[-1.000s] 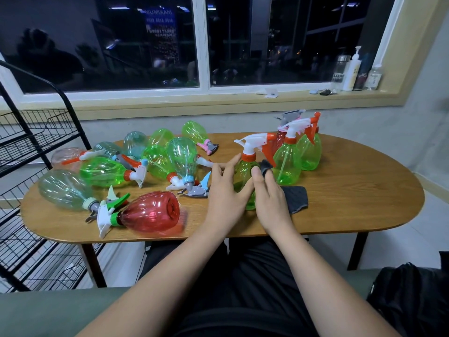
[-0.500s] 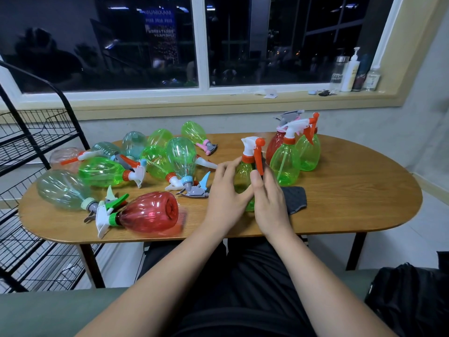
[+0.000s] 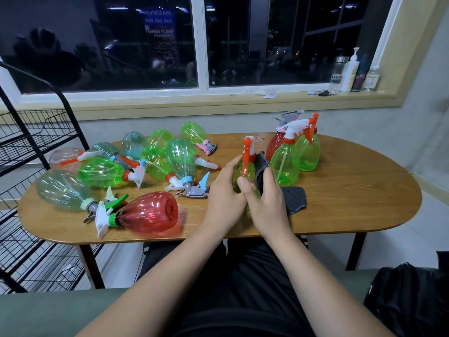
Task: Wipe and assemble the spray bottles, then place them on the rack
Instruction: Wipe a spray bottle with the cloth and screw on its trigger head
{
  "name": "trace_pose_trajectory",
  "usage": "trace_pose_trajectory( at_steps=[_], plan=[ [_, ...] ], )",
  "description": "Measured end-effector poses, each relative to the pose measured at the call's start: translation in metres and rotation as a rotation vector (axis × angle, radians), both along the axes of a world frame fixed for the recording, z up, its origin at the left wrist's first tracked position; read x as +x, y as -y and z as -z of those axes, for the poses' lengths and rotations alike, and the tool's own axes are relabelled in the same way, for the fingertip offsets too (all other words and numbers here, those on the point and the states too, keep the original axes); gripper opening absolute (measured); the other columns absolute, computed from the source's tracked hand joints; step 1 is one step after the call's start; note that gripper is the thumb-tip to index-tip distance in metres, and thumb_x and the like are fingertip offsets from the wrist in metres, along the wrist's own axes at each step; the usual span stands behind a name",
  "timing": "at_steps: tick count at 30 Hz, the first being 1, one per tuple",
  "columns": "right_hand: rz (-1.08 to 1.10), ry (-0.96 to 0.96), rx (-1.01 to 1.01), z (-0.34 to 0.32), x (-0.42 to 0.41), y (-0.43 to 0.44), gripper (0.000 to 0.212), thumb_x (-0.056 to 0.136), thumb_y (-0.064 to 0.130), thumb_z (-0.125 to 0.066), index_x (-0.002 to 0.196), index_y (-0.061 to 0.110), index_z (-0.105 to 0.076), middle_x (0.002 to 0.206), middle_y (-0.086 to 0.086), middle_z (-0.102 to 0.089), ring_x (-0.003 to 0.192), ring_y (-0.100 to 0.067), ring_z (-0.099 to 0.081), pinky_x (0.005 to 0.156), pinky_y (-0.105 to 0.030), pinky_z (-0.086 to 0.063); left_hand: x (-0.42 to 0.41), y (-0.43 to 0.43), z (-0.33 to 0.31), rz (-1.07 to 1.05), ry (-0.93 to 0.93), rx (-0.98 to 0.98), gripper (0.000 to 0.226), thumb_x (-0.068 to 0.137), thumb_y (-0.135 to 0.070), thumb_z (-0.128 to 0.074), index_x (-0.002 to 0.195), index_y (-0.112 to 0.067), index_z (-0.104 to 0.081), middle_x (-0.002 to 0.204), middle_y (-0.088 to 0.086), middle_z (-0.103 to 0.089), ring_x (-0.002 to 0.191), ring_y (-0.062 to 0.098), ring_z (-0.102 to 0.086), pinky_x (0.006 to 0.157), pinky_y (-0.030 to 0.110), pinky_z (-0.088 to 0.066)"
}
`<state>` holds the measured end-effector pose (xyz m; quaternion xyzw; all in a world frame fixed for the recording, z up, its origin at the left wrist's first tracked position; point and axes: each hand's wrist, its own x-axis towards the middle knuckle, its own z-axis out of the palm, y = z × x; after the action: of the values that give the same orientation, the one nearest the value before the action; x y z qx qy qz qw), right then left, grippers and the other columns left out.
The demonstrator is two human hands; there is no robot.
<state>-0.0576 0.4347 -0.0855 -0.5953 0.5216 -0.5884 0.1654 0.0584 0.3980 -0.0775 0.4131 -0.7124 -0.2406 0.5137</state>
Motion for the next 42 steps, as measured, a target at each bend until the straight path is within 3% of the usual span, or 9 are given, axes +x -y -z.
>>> trace_pose_trajectory(
  at_steps=[4, 8, 13, 17, 22, 27, 35, 40, 42],
  plan=[
    [-0.024, -0.013, 0.017, -0.002, 0.0, 0.0, 0.081, 0.1, 0.075, -0.044, 0.163, 0.025, -0.036, 0.165, 0.011, -0.042, 0.153, -0.002, -0.034, 0.122, -0.027, -0.03, -0.002, 0.002, 0.0, 0.01, 0.06, -0.062, 0.065, 0.087, -0.033, -0.076, 0.149, -0.029, -0.055, 0.135, -0.012, -0.061, 0.126, -0.001, -0.056, 0.106, 0.031, -0.049],
    [-0.01, 0.112, 0.116, -0.012, 0.0, -0.003, 0.06, 0.107, 0.063, -0.034, 0.139, 0.018, -0.057, 0.128, 0.011, -0.062, 0.131, -0.007, -0.055, 0.096, -0.018, -0.038, -0.002, 0.0, 0.003, -0.065, 0.085, -0.076, 0.069, 0.084, -0.054, -0.07, 0.148, -0.034, -0.055, 0.12, -0.007, -0.046, 0.119, 0.006, -0.051, 0.103, 0.023, -0.046],
    [0.012, 0.19, 0.237, -0.017, -0.004, -0.001, 0.061, 0.112, 0.055, -0.03, 0.143, 0.012, -0.059, 0.141, -0.01, -0.061, 0.139, -0.02, -0.047, 0.094, -0.02, -0.027, -0.003, 0.001, 0.001, -0.111, 0.043, -0.046, 0.068, 0.086, -0.04, -0.081, 0.148, -0.029, -0.055, 0.121, -0.009, -0.054, 0.119, 0.007, -0.056, 0.106, 0.031, -0.048],
    [0.031, 0.181, 0.114, -0.016, 0.002, -0.011, 0.053, 0.115, 0.044, -0.039, 0.136, -0.001, -0.057, 0.129, -0.014, -0.064, 0.12, -0.019, -0.051, 0.094, -0.031, -0.037, -0.003, -0.004, -0.003, -0.092, 0.051, -0.029, 0.068, 0.089, -0.036, -0.079, 0.151, -0.027, -0.052, 0.133, -0.018, -0.061, 0.124, 0.005, -0.059, 0.098, 0.011, -0.043],
    [-0.012, 0.096, 0.043, -0.012, 0.003, -0.011, 0.053, 0.111, 0.048, -0.037, 0.157, 0.024, -0.044, 0.149, 0.031, -0.042, 0.126, 0.034, -0.034, 0.099, 0.004, -0.021, -0.002, -0.005, -0.004, -0.063, 0.126, -0.017, 0.086, 0.084, -0.057, -0.076, 0.158, -0.024, -0.045, 0.155, -0.01, -0.055, 0.14, 0.004, -0.05, 0.111, 0.019, -0.042],
    [0.01, 0.151, 0.192, -0.016, -0.003, -0.003, 0.056, 0.112, 0.052, -0.035, 0.14, 0.01, -0.059, 0.142, -0.011, -0.061, 0.132, -0.019, -0.051, 0.093, -0.022, -0.031, -0.002, -0.004, -0.004, -0.095, 0.129, 0.002, 0.087, 0.083, -0.052, -0.084, 0.157, -0.028, -0.044, 0.152, -0.014, -0.057, 0.135, 0.002, -0.052, 0.098, 0.005, -0.038],
    [-0.018, 0.492, 0.233, -0.009, -0.01, 0.005, 0.08, 0.095, 0.084, -0.042, 0.154, 0.03, -0.055, 0.157, 0.015, -0.052, 0.146, -0.005, -0.044, 0.126, -0.037, -0.032, 0.002, 0.005, -0.013, -0.135, -0.098, 0.086, 0.085, 0.075, -0.059, -0.089, 0.145, -0.035, -0.047, 0.136, -0.012, -0.067, 0.12, 0.003, -0.066, 0.105, 0.036, -0.055],
    [-0.266, 0.746, 0.247, -0.013, -0.014, 0.007, 0.053, 0.103, 0.071, -0.042, 0.14, 0.039, -0.06, 0.134, 0.019, -0.069, 0.124, 0.004, -0.063, 0.104, -0.027, -0.049, -0.005, 0.002, -0.024, -0.143, -0.142, 0.067, 0.072, 0.08, -0.051, -0.089, 0.136, -0.035, -0.046, 0.119, -0.033, -0.06, 0.109, -0.023, -0.057, 0.095, 0.007, -0.045],
    [-0.295, 0.806, 0.236, -0.016, -0.016, 0.007, 0.057, 0.109, 0.061, -0.035, 0.139, 0.024, -0.066, 0.136, 0.001, -0.073, 0.128, -0.011, -0.067, 0.106, -0.034, -0.05, -0.013, -0.001, -0.02, -0.116, -0.162, 0.059, 0.074, 0.079, -0.052, -0.089, 0.136, -0.034, -0.047, 0.12, -0.023, -0.068, 0.111, -0.013, -0.064, 0.1, 0.022, -0.053]
  ],
)
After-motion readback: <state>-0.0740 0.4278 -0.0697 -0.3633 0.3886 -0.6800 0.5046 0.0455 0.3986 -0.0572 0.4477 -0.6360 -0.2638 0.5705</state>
